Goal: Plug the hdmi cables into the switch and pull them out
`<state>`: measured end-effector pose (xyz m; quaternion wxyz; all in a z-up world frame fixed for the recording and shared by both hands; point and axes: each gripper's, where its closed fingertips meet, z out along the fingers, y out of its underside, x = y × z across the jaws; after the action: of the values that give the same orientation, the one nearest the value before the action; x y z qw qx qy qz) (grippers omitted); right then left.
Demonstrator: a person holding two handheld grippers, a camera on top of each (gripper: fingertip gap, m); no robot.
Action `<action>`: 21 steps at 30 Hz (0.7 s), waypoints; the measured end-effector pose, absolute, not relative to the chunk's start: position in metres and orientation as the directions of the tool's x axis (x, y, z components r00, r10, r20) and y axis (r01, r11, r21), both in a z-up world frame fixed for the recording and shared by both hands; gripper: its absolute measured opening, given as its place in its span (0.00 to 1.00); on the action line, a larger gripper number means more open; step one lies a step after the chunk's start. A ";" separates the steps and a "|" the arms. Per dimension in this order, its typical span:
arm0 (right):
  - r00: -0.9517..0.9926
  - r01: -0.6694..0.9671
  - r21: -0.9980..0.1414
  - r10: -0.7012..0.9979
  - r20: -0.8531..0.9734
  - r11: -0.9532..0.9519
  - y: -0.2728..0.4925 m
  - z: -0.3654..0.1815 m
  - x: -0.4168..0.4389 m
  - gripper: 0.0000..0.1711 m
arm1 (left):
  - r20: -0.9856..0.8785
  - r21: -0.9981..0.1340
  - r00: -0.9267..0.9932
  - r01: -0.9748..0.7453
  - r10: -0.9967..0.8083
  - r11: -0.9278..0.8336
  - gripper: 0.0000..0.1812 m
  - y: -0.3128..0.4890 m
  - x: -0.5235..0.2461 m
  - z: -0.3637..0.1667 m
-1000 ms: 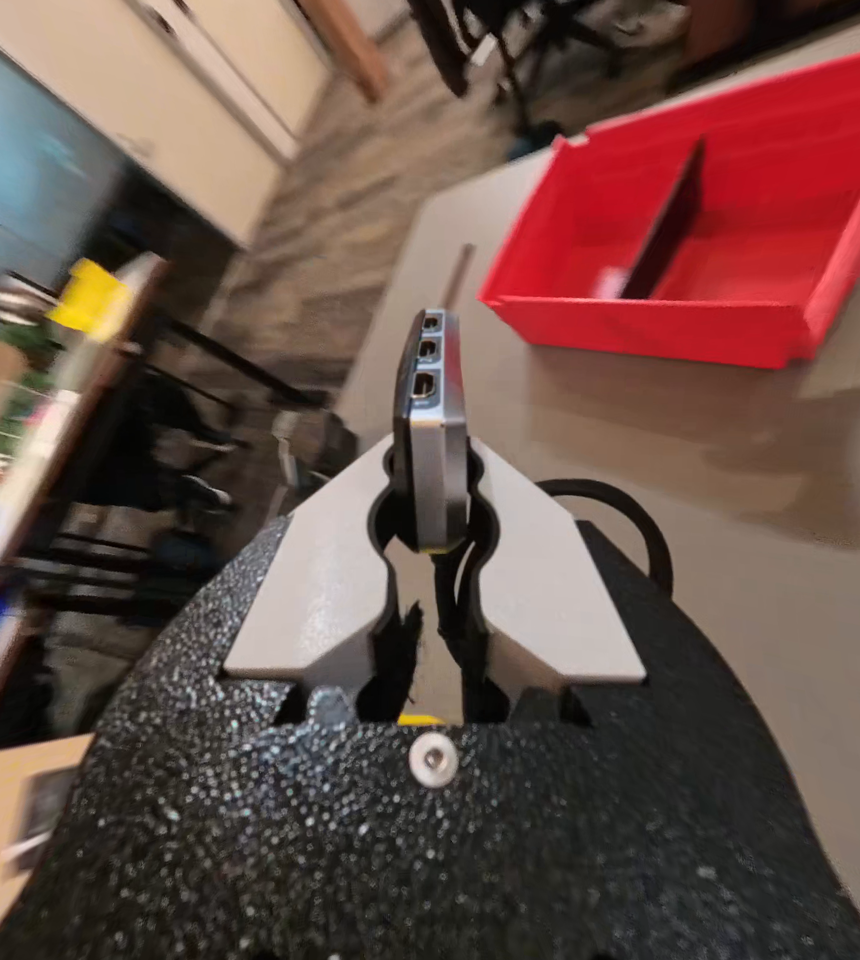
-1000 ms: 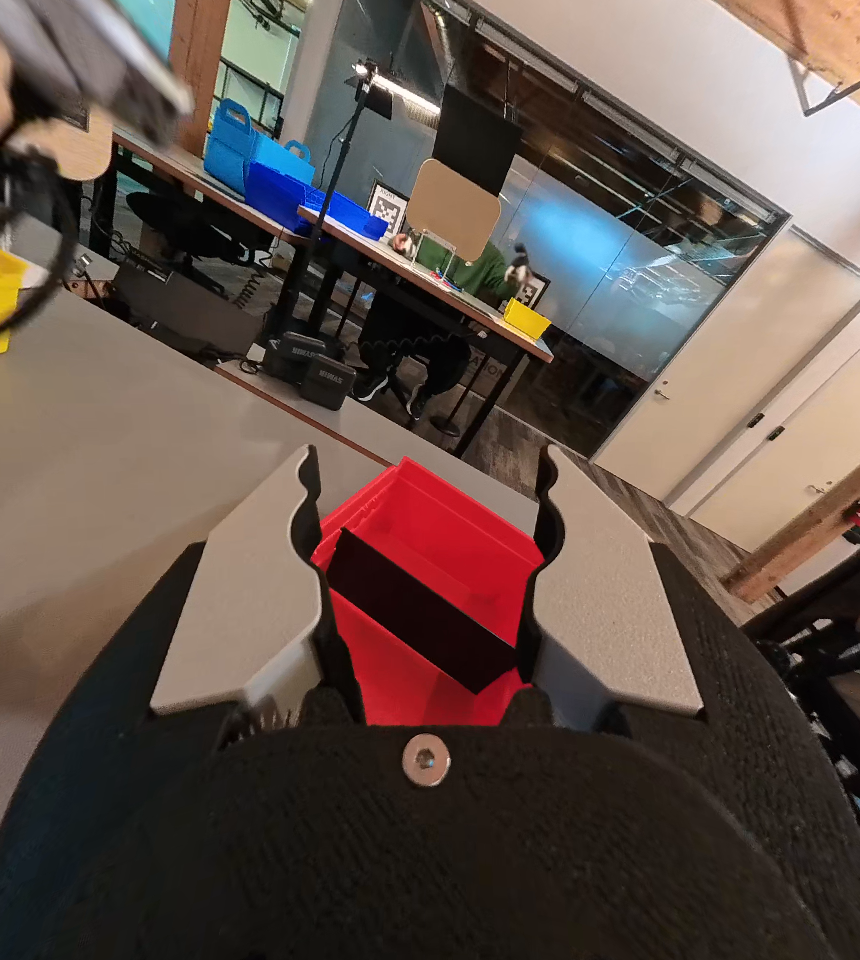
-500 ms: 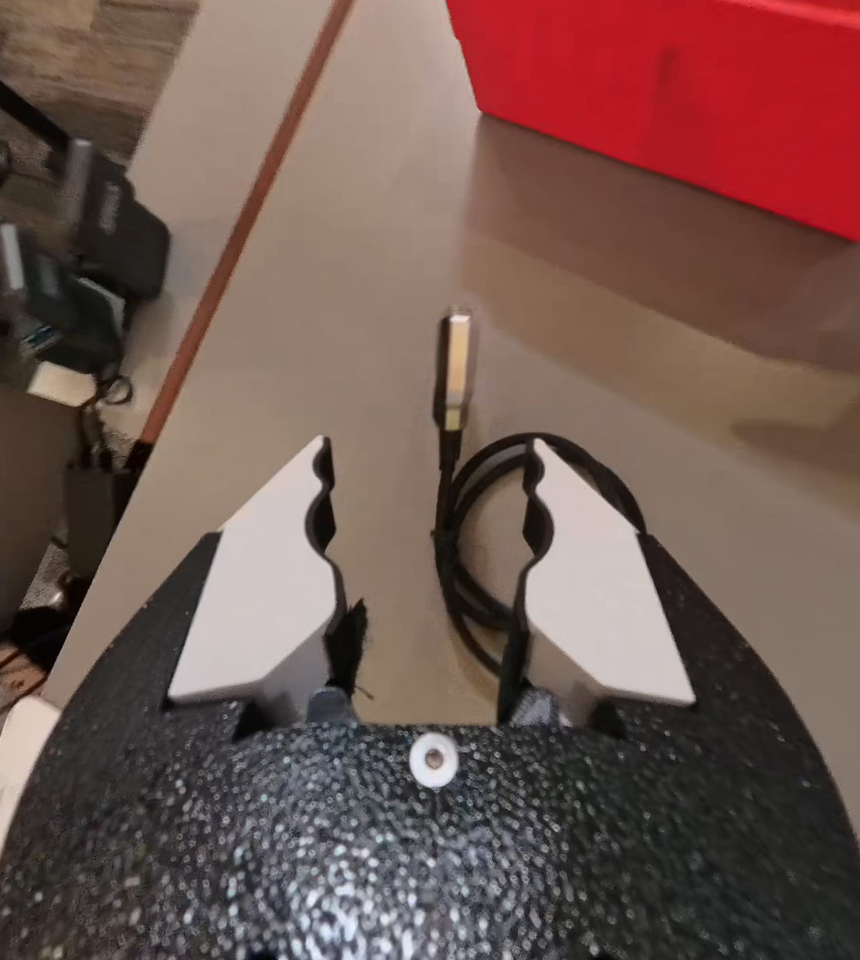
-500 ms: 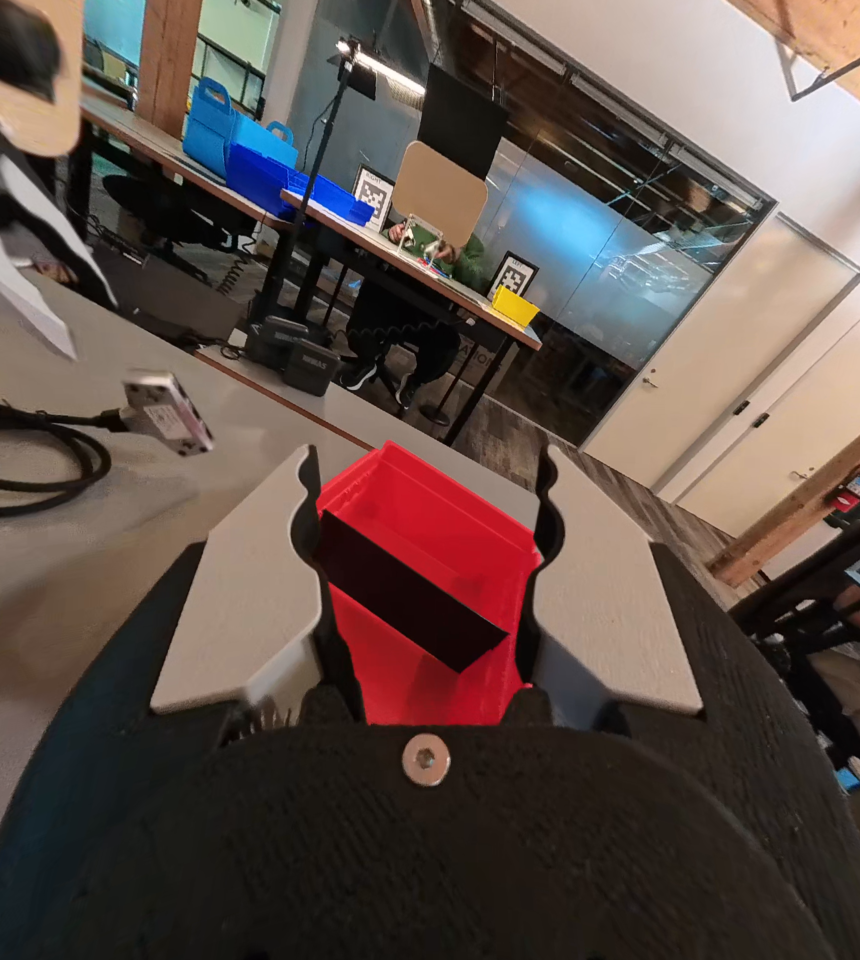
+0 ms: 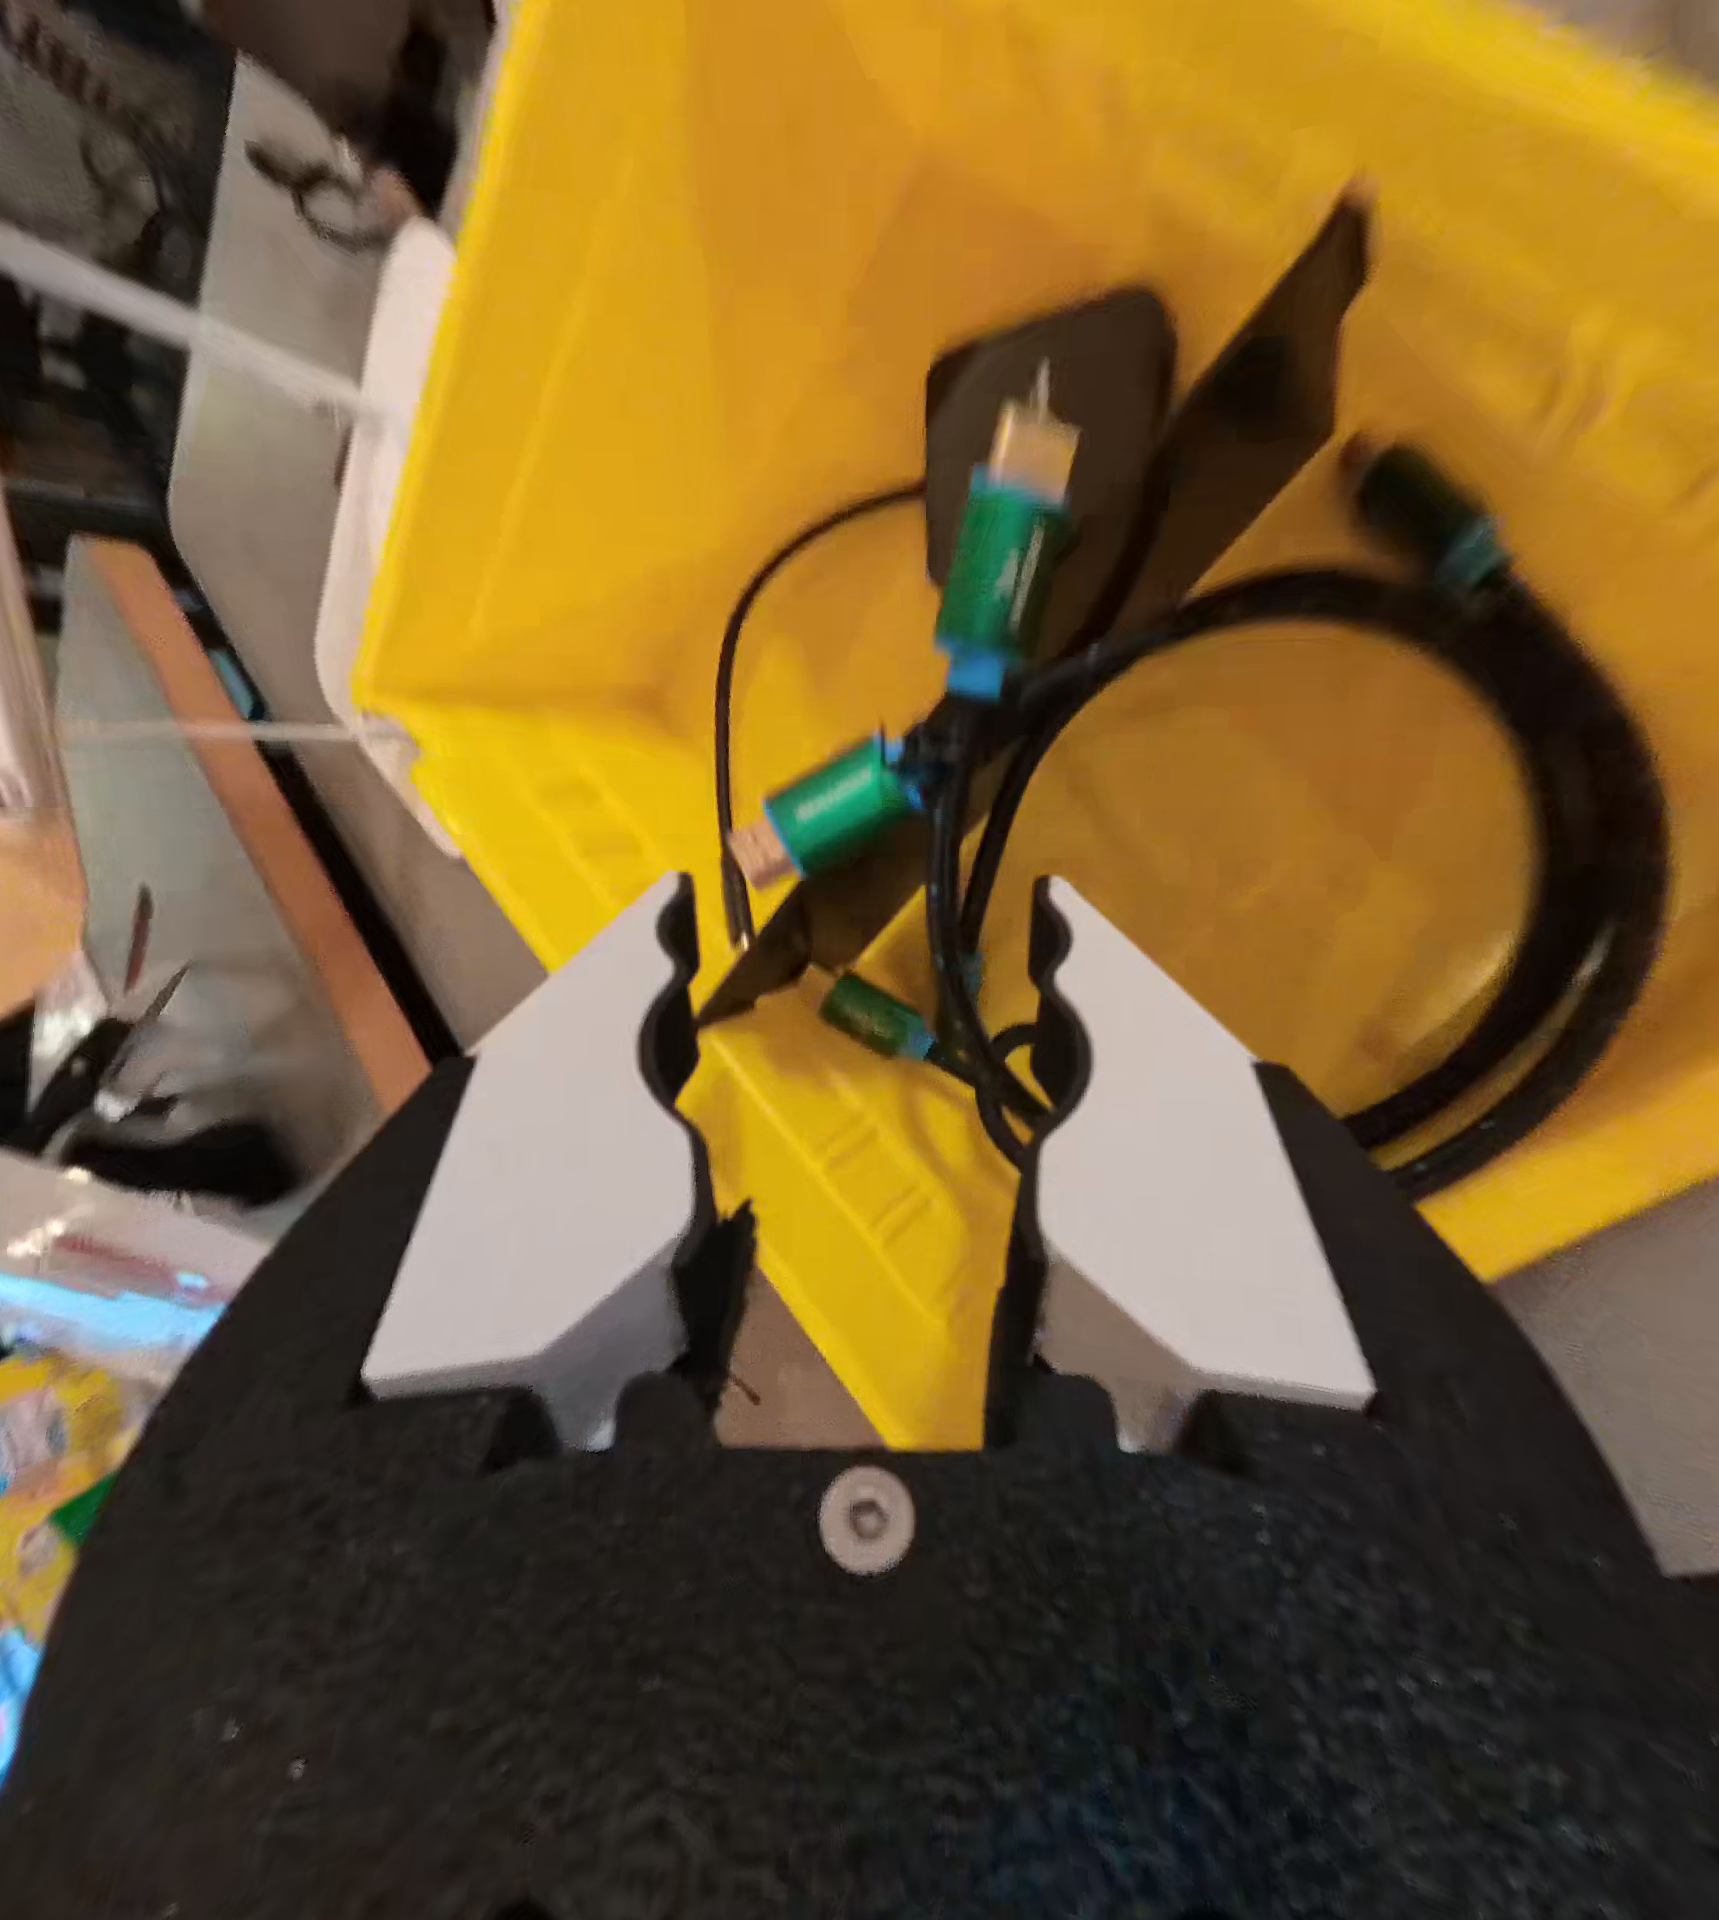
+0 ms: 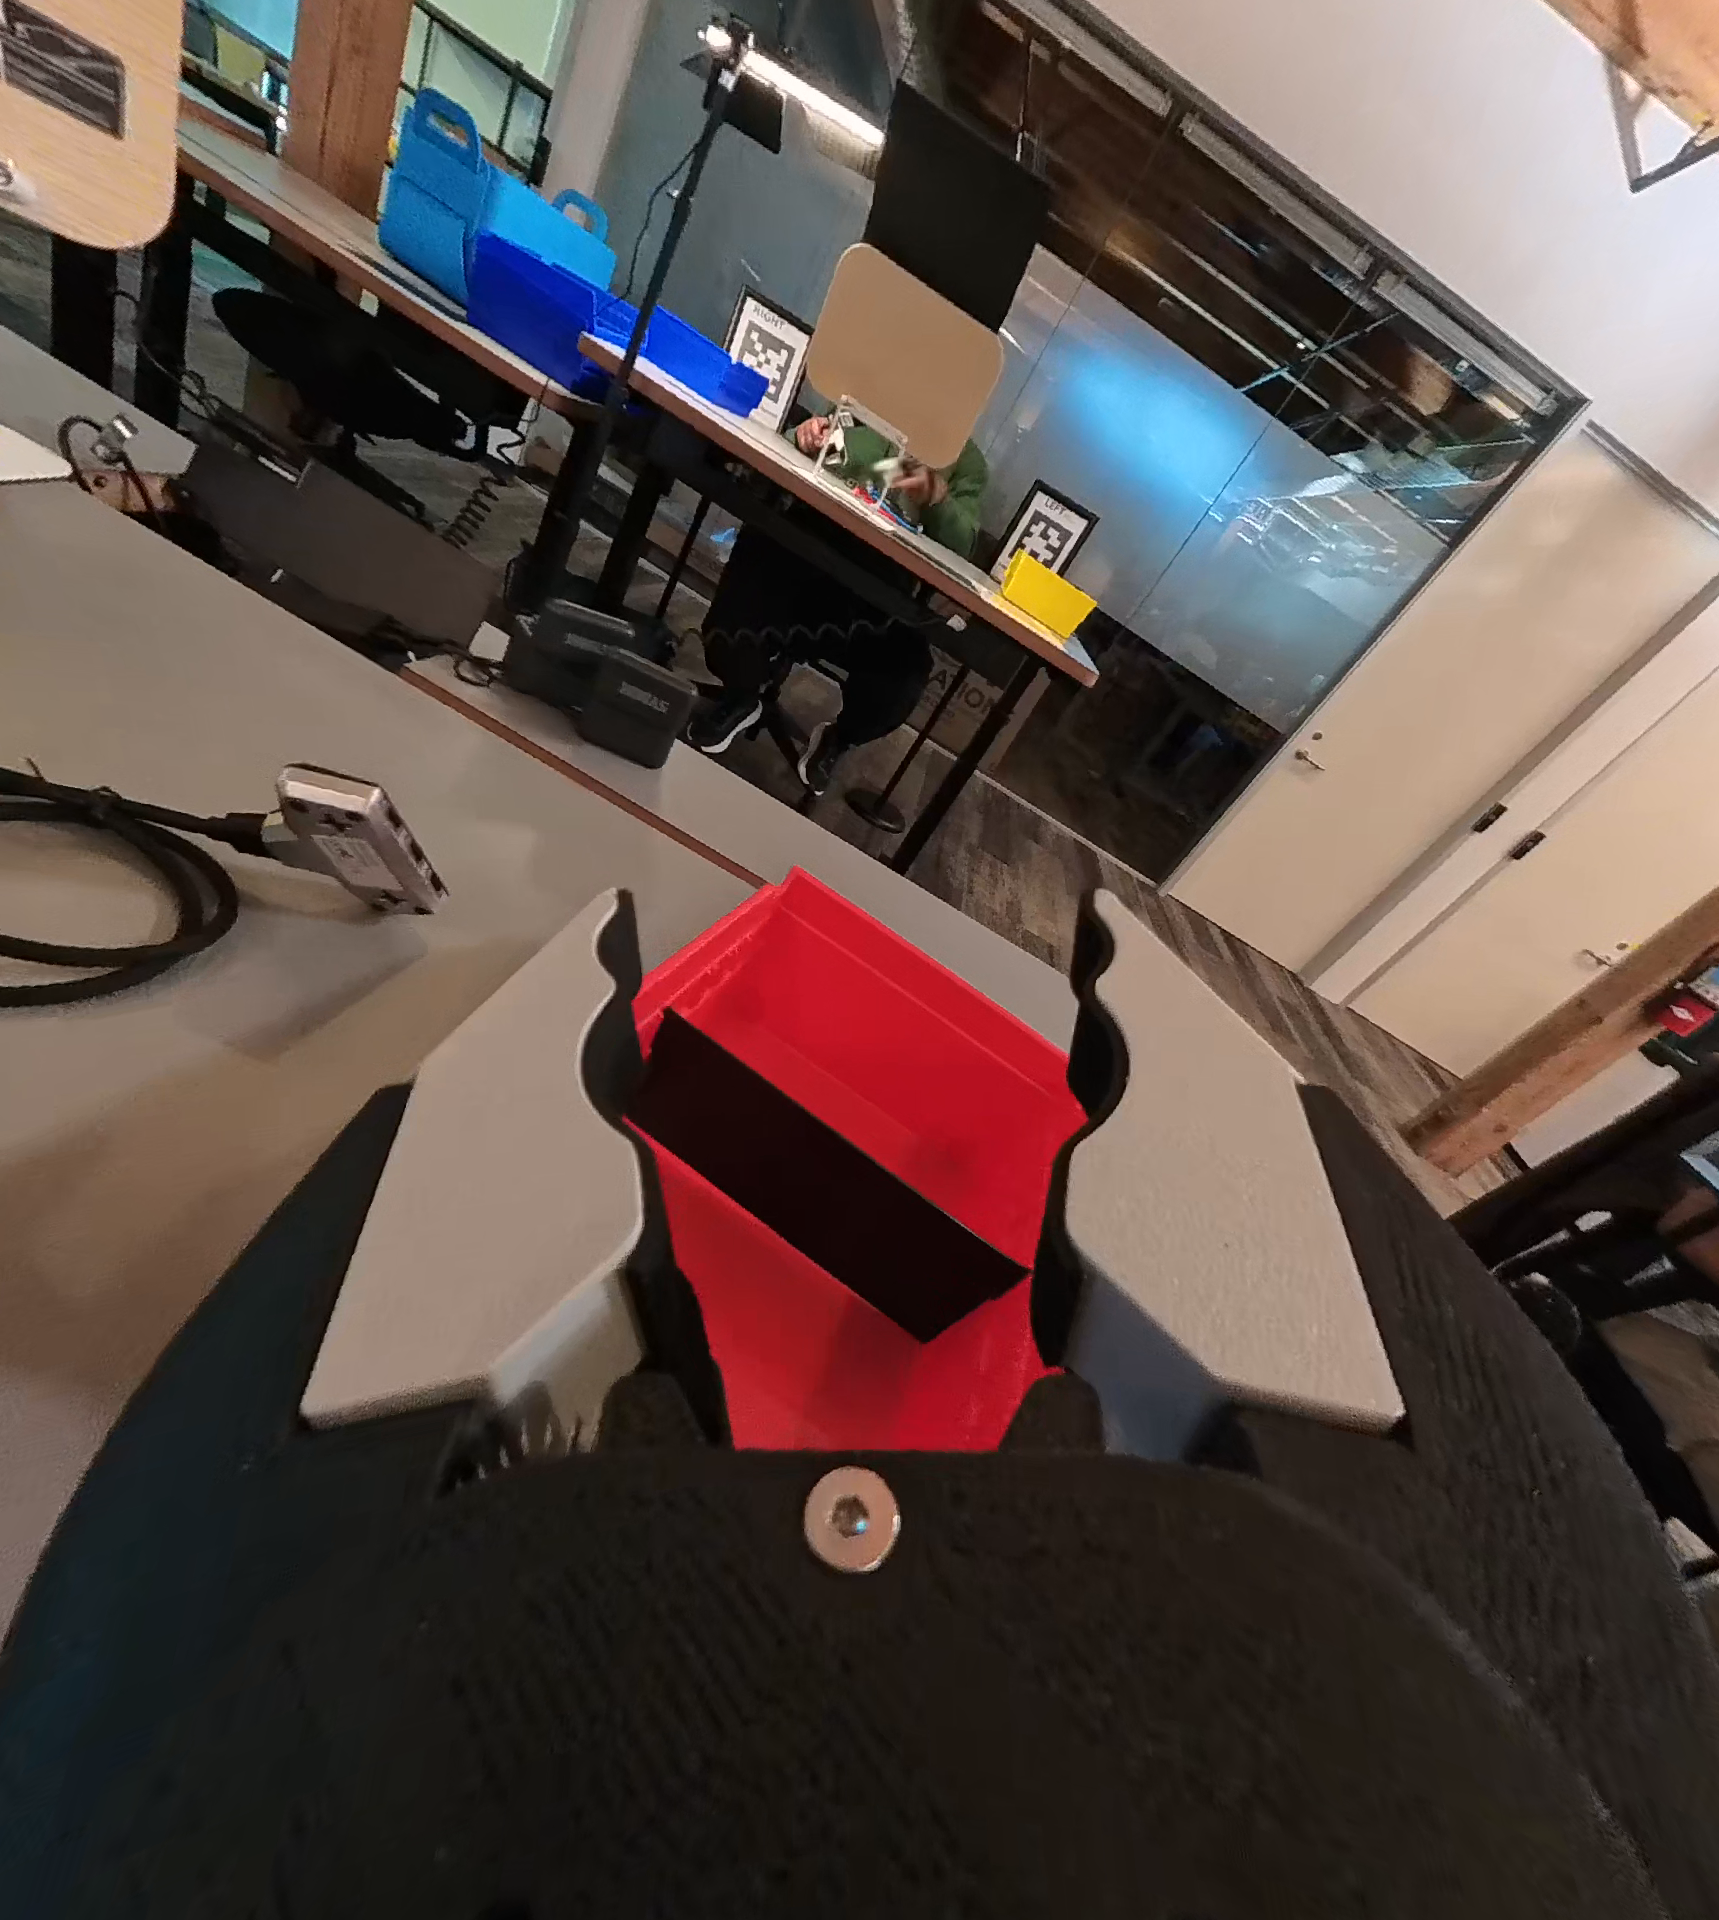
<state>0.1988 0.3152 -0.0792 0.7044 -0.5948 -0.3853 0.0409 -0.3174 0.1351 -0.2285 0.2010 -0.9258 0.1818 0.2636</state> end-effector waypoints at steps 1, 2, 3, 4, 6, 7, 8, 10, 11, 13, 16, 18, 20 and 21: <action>0.694 0.407 -0.867 0.520 0.498 0.288 0.315 -0.081 0.197 0.48 | -0.571 -0.256 0.793 -0.418 -0.213 -0.872 0.31 0.127 -0.323 -0.238; 0.689 0.413 -0.864 0.522 0.502 0.287 0.315 -0.082 0.195 0.48 | -0.570 -0.246 0.800 -0.385 -0.188 -0.889 0.28 0.120 -0.327 -0.246; 0.686 0.418 -0.863 0.524 0.505 0.286 0.315 -0.084 0.193 0.48 | -0.559 -0.249 0.812 -0.358 -0.168 -0.900 0.26 0.115 -0.328 -0.254; 0.682 0.421 -0.861 0.527 0.508 0.285 0.315 -0.085 0.192 0.48 | -0.540 -0.261 0.828 -0.339 -0.155 -0.904 0.20 0.112 -0.327 -0.260; 0.675 0.426 -0.859 0.532 0.511 0.284 0.315 -0.087 0.190 0.48 | -0.525 -0.307 0.840 -0.336 -0.136 -0.890 0.05 0.113 -0.324 -0.262; 0.673 0.427 -0.859 0.534 0.511 0.283 0.315 -0.087 0.189 0.48 | -0.529 -0.334 0.840 -0.335 -0.120 -0.881 0.04 0.115 -0.324 -0.256; 0.672 0.428 -0.859 0.536 0.511 0.282 0.315 -0.088 0.189 0.48 | -0.533 -0.368 0.840 -0.336 -0.100 -0.867 0.03 0.118 -0.323 -0.245; 0.671 0.430 -0.858 0.537 0.512 0.281 0.315 -0.089 0.189 0.48 | -0.602 -0.421 0.797 -0.372 -0.052 -0.827 0.02 0.125 -0.325 -0.209; 0.671 0.430 -0.858 0.536 0.512 0.281 0.315 -0.089 0.189 0.48 | -0.652 -0.442 0.758 -0.398 -0.016 -0.804 0.01 0.129 -0.328 -0.185; 0.673 0.427 -0.859 0.536 0.510 0.281 0.315 -0.088 0.189 0.48 | -0.683 -0.515 0.729 -0.452 0.031 -0.729 0.01 0.141 -0.318 -0.138; 0.675 0.427 -0.860 0.534 0.509 0.280 0.316 -0.088 0.190 0.48 | -0.634 -0.661 0.772 -0.510 0.047 -0.551 0.01 0.165 -0.282 -0.074; 0.676 0.429 -0.859 0.532 0.510 0.279 0.316 -0.088 0.191 0.48 | -0.498 -0.770 0.864 -0.479 -0.074 -0.421 0.01 0.183 -0.236 -0.054; 0.677 0.428 -0.860 0.531 0.510 0.279 0.316 -0.088 0.192 0.48 | -0.317 -0.827 0.898 -0.419 -0.306 -0.374 0.01 0.199 -0.176 -0.061; 0.678 0.427 -0.860 0.530 0.509 0.279 0.316 -0.088 0.193 0.48 | -0.249 -0.827 0.879 -0.411 -0.406 -0.384 0.01 0.205 -0.150 -0.072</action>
<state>0.1930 0.3164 -0.0879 0.6927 -0.5993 -0.3995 0.0373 -0.1497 0.2051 -0.0721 0.4976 -0.8318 0.2458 0.0026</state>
